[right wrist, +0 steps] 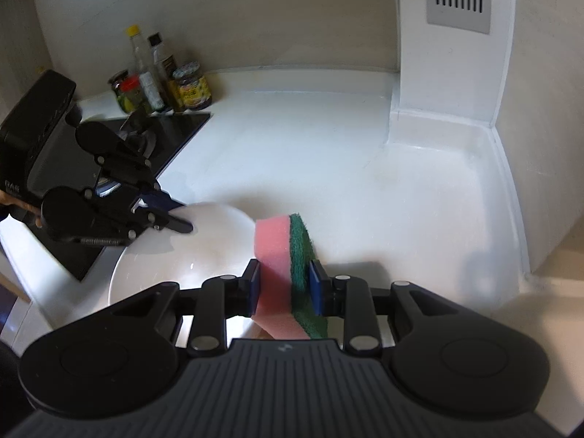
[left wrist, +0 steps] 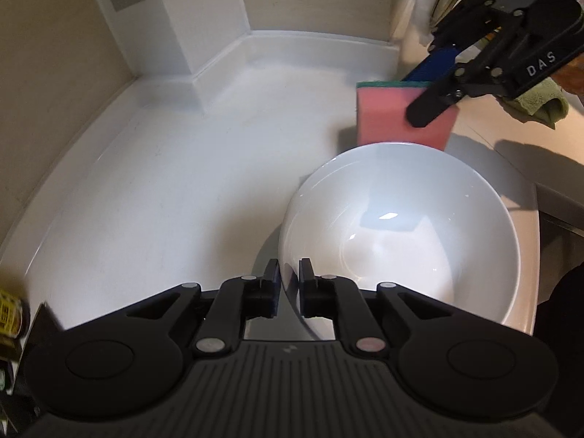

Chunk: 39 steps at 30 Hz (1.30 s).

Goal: Clean bowl
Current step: 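Hold the sponge beside the bowl rim while the left tool grips the bowl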

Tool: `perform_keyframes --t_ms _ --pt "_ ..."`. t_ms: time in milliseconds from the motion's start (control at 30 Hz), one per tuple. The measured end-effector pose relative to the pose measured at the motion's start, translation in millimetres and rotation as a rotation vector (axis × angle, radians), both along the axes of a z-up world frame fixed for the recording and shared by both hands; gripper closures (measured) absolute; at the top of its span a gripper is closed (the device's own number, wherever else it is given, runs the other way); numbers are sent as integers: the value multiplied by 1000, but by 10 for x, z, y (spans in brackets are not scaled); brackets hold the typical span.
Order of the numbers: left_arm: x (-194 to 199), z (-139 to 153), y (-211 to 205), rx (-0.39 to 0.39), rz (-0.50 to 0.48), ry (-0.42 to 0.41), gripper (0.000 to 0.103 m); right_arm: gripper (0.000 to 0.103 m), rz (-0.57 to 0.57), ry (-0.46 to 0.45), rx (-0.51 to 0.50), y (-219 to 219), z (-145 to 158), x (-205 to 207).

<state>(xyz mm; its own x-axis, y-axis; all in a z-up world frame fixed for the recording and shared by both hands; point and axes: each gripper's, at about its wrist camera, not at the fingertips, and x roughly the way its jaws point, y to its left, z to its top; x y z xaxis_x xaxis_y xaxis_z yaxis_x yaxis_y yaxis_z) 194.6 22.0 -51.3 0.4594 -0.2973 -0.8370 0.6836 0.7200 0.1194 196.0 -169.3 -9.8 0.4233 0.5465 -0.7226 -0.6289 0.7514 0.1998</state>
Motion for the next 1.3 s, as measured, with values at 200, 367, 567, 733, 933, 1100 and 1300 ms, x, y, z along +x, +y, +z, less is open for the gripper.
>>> perform_keyframes --t_ms 200,367,567,733,933,1100,1300 --pt "-204 77 185 -128 400 25 84 79 -65 23 71 -90 -49 -42" --pt "-523 96 200 -116 446 15 89 79 -137 55 154 -225 -111 -91" --pt "-328 106 249 -68 243 30 97 79 -48 41 69 -156 -29 -85" --pt "-114 144 132 11 43 12 97 79 -18 8 34 -5 -5 22" --pt "-135 243 180 -32 246 -10 87 79 -39 4 55 36 -36 29" --pt "-467 204 248 -51 428 9 88 79 -79 11 92 -77 -55 -98" --pt "-379 126 254 -20 301 39 95 79 -47 17 61 -109 -18 -176"
